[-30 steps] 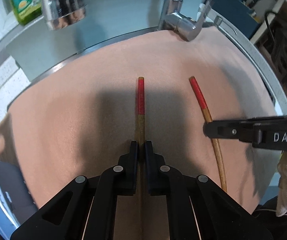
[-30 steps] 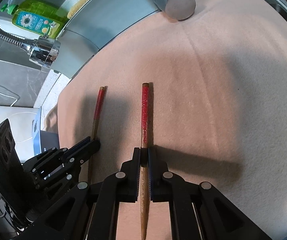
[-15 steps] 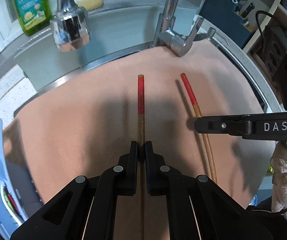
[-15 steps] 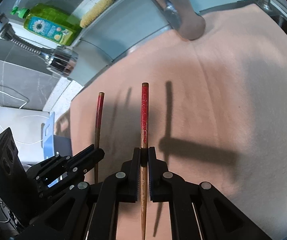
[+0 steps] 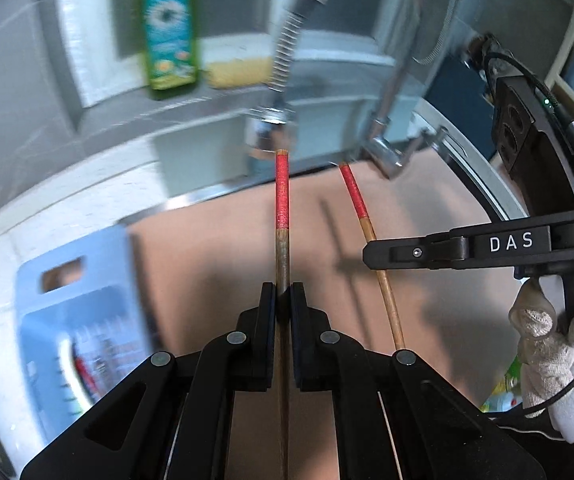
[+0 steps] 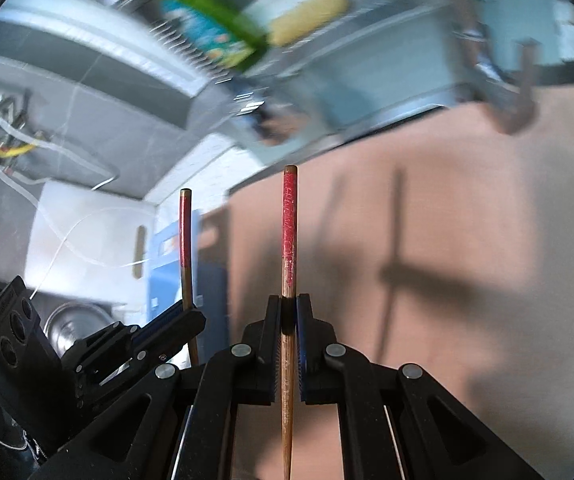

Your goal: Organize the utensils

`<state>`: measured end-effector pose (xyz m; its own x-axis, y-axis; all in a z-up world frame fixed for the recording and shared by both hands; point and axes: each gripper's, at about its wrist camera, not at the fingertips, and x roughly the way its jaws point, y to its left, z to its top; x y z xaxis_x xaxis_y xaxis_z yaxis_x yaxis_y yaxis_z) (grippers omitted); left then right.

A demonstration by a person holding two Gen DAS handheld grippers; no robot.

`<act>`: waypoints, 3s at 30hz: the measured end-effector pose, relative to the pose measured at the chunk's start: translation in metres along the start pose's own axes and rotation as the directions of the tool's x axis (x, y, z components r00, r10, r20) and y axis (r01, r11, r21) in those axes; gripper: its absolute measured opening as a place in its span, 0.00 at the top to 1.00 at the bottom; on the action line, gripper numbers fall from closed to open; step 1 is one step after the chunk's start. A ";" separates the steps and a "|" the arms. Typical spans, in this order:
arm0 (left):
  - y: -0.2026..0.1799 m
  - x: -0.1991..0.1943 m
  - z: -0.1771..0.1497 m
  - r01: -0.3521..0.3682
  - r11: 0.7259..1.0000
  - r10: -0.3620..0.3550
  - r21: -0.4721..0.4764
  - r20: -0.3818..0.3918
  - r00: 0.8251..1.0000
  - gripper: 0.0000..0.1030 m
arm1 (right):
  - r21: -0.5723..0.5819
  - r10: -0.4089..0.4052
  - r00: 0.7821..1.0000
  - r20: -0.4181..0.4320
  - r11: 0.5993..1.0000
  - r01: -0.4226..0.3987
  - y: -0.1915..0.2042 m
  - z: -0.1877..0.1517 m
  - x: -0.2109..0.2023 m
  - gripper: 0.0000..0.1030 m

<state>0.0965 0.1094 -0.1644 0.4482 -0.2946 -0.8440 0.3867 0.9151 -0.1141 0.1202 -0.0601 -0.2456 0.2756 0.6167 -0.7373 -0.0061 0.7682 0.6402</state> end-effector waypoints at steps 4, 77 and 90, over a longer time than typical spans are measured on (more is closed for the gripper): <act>0.036 -0.024 -0.015 -0.063 0.996 0.064 -0.060 0.016 0.998 0.95 | -0.052 0.038 0.999 -0.032 0.998 -0.040 0.036 -0.001 0.019 0.94; 0.187 -0.004 -0.117 -0.249 0.904 0.206 -0.346 -0.157 0.966 0.87 | -0.390 -0.162 0.959 -0.233 0.919 0.061 0.171 -0.049 0.203 0.78; 0.154 -0.046 -0.116 -0.321 0.870 0.315 -0.375 -0.079 0.946 0.48 | -0.514 -0.135 0.982 -0.134 0.857 0.048 0.165 -0.042 0.144 0.56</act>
<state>0.0418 0.2962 -0.2042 0.4819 0.0316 -0.8756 -0.1095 0.9937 -0.0244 0.1185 0.1626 -0.2558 0.1424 0.5249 -0.8392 -0.4858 0.7758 0.4028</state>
